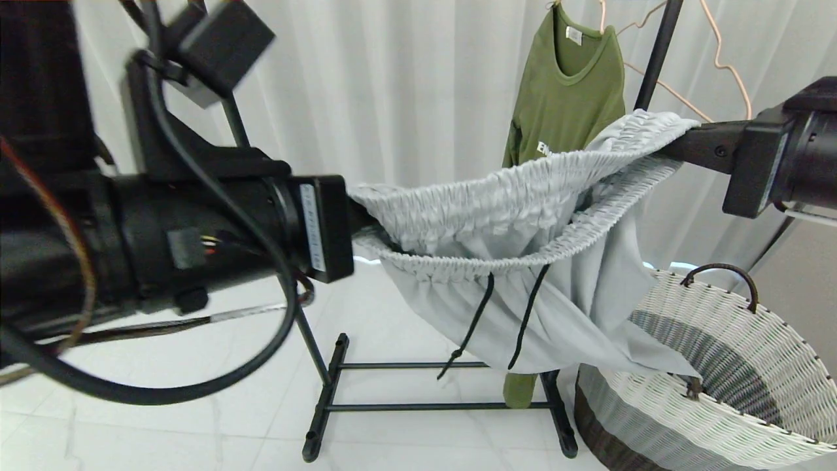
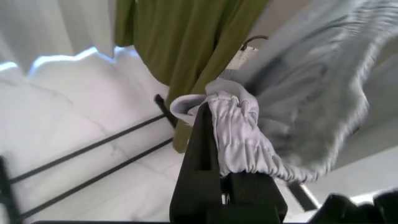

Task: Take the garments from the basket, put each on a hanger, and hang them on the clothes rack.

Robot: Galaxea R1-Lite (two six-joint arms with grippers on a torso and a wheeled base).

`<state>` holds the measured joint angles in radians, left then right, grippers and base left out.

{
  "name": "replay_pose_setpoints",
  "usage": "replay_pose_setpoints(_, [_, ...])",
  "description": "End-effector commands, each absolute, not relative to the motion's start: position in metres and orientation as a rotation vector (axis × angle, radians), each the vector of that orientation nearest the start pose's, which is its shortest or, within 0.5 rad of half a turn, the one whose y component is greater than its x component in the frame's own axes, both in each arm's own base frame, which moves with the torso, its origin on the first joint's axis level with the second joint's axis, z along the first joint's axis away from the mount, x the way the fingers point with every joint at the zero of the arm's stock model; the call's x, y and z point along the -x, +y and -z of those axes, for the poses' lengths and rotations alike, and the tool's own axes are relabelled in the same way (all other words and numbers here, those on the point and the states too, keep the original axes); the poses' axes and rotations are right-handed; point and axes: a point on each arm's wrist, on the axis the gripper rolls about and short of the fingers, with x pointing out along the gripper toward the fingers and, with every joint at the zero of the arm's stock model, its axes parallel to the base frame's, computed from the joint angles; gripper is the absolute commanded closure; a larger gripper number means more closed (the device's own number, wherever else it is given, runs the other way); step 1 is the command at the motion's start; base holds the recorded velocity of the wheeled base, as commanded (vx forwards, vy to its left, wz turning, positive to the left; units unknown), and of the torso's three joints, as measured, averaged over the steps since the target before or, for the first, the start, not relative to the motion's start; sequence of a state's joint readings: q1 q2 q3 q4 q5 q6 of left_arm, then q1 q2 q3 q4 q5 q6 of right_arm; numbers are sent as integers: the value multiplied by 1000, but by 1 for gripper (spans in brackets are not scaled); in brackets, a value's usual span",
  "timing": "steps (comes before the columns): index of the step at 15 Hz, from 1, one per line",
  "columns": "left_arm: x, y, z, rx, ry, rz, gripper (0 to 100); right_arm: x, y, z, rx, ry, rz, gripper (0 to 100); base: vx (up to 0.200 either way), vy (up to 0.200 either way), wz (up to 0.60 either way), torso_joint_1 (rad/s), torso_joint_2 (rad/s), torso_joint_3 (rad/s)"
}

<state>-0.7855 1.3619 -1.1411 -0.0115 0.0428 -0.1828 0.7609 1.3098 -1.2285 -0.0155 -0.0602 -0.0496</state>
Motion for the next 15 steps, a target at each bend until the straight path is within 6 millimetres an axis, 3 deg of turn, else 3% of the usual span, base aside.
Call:
replay_pose_setpoints(1, [-137,-135,-342,115,150,729,100,-150,141,-345,75,43,-701,100,0,0,0,0,0,0])
replay_pose_setpoints(5, [-121,-115,-375,99,134,708,100,-145,137,-356,90,-8,-703,100,0,0,0,0,0,0])
replay_pose_setpoints(8, [-111,-105,-382,81,132,705,100,-142,134,-365,84,-34,-702,100,0,0,0,0,0,0])
replay_pose_setpoints(12, [-127,-116,-357,-132,171,557,100,-131,122,-374,132,10,-692,100,0,0,0,0,0,0])
replay_pose_setpoints(15, [-131,-136,-347,-169,209,545,100,-111,103,-382,167,91,-696,100,0,0,0,0,0,0])
